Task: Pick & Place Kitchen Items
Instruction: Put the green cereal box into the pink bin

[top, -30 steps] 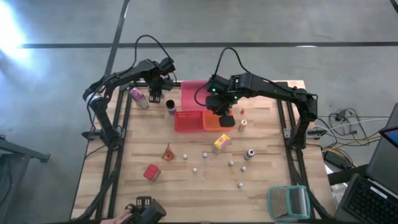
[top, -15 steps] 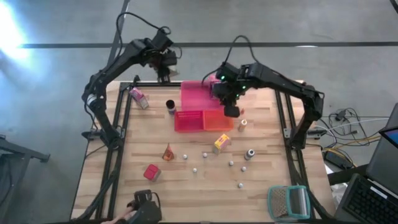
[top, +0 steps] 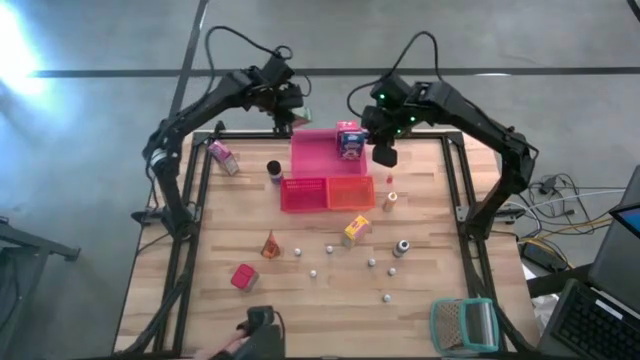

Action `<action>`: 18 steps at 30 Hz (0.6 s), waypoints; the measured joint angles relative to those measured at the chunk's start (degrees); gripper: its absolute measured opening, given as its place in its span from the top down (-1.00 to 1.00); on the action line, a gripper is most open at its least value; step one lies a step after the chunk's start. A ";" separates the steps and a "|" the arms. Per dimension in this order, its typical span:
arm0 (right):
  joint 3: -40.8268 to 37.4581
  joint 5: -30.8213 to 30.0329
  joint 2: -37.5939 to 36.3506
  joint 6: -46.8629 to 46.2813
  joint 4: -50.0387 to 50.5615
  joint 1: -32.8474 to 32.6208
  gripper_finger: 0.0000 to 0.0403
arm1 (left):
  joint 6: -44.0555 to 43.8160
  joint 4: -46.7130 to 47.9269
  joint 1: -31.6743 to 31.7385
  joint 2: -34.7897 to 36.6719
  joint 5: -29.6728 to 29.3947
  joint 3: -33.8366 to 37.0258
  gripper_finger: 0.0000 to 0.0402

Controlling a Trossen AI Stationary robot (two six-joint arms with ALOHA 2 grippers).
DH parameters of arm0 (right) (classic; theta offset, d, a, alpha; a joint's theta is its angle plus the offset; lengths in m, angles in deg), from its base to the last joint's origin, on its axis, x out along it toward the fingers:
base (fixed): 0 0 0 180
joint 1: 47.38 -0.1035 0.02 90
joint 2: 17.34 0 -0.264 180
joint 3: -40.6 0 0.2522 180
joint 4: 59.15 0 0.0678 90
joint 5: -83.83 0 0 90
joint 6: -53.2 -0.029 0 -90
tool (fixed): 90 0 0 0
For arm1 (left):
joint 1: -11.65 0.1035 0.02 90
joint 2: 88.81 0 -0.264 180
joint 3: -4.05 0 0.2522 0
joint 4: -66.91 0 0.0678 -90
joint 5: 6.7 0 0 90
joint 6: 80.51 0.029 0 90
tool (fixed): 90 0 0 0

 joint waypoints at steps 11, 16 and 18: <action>0.00 0.21 -0.14 2.25 0.18 0.88 0.78 | -0.79 -1.37 -1.08 -11.53 0.52 -4.08 0.25; 0.00 0.21 -0.14 2.23 0.21 1.34 0.72 | -0.69 -1.93 -1.98 -16.34 0.63 -7.50 0.25; -0.01 0.21 -0.14 2.40 0.29 1.55 0.69 | -0.68 -1.75 -2.27 -17.87 0.61 -8.51 0.25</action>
